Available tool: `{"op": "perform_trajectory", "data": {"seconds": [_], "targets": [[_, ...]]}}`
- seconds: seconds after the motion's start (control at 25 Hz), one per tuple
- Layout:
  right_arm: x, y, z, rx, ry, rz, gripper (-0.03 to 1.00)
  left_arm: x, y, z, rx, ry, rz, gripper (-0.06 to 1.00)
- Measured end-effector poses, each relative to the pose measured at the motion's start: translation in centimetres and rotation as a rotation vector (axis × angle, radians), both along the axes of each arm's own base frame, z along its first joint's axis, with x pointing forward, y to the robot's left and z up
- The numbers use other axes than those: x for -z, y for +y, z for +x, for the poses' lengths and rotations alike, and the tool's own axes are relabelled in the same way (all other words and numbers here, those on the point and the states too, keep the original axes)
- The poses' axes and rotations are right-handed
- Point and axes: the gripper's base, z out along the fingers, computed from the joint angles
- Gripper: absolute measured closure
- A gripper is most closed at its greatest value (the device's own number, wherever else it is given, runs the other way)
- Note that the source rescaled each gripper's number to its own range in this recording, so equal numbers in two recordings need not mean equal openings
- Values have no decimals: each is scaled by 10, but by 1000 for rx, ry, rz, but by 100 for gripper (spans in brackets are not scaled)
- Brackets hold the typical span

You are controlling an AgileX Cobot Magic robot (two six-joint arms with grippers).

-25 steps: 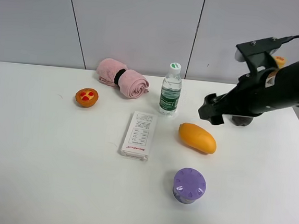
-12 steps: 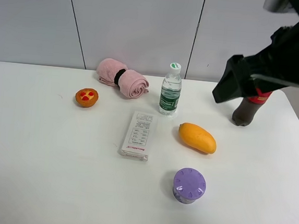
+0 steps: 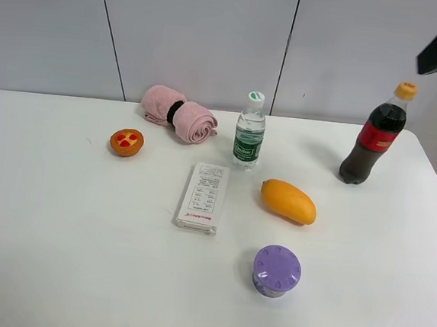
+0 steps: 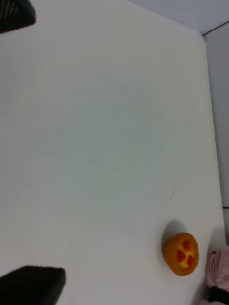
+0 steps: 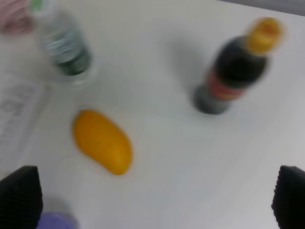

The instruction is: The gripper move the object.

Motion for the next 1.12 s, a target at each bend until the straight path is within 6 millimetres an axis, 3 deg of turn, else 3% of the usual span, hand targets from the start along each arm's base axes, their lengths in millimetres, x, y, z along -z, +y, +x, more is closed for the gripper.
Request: {"op": "perform_trajectory", "data": {"seconds": [0.12, 0.28, 0.36, 0.64, 0.76, 1.12], "targets": [[-13, -20, -20, 98, -63, -9, 8, 0, 0, 0, 0, 0, 0, -6], [-25, -24, -62, 120, -162, -6, 8, 0, 0, 0, 0, 0, 0, -6], [-19, -24, -86, 126, -183, -16, 8, 0, 0, 0, 0, 0, 0, -6], [31, -30, -159, 188, -223, -78, 8, 0, 0, 0, 0, 0, 0, -6], [54, -27, -181, 173, -281, -51, 8, 0, 0, 0, 0, 0, 0, -6], [120, -23, -207, 151, -456, -6, 8, 0, 0, 0, 0, 0, 0, -6]]}}
